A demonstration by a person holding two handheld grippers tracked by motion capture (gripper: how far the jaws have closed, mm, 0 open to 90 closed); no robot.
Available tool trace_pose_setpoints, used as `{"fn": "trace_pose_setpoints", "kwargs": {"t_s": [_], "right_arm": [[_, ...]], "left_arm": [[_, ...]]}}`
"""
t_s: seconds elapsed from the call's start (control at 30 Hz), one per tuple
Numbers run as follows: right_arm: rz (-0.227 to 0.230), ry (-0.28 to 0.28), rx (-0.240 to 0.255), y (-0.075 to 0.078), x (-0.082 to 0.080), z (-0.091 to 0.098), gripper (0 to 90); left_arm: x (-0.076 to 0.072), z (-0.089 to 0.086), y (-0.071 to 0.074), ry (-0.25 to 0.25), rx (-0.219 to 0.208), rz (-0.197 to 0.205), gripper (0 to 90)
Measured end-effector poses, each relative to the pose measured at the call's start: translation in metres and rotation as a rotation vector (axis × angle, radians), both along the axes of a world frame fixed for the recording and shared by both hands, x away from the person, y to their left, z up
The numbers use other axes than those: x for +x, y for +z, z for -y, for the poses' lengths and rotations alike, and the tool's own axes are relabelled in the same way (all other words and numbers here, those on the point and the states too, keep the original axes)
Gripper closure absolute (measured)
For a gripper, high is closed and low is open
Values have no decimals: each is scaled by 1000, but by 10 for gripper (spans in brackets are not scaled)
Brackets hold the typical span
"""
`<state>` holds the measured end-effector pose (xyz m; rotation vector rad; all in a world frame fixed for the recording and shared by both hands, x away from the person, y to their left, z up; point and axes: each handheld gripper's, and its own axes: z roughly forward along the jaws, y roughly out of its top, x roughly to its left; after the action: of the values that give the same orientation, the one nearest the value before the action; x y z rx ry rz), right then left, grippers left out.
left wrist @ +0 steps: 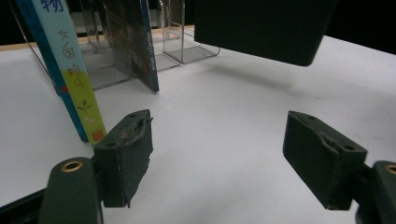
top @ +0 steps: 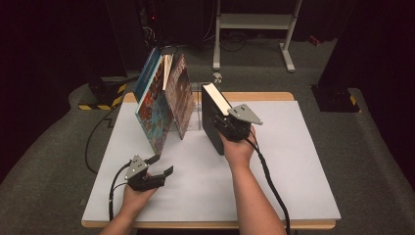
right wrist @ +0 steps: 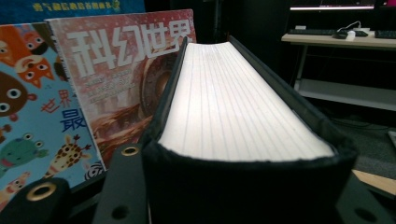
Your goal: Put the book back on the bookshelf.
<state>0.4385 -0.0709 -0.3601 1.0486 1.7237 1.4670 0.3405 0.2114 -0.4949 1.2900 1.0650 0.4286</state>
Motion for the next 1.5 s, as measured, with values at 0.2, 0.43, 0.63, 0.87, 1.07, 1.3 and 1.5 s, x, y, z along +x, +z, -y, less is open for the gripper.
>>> {"fn": "trace_pose_setpoints", "kwargs": {"t_s": [0.2, 0.43, 0.63, 0.87, 1.07, 1.3, 1.5], "right_arm": [[-1, -27, -26, -4, 16, -11, 540], [-13, -64, -10, -6, 31, -15, 540], [-15, -80, -6, -2, 41, -19, 539], [5, -95, 6, -1, 49, -26, 539], [3, -105, 1, -5, 57, -31, 539], [-4, -123, -13, -6, 67, -37, 539], [-1, -137, -5, -6, 75, -40, 538]], "left_arm": [[0, 1, 0, 0, -4, 0, 244], [0, 0, 0, -1, -9, -2, 244], [1, -1, 0, -2, 1, -5, 244], [0, -1, 0, -3, -5, -6, 244], [0, -1, 0, -5, -12, -3, 244], [-1, 1, -1, -14, 5, 0, 244], [-2, 1, -1, -16, 10, 0, 243]]}}
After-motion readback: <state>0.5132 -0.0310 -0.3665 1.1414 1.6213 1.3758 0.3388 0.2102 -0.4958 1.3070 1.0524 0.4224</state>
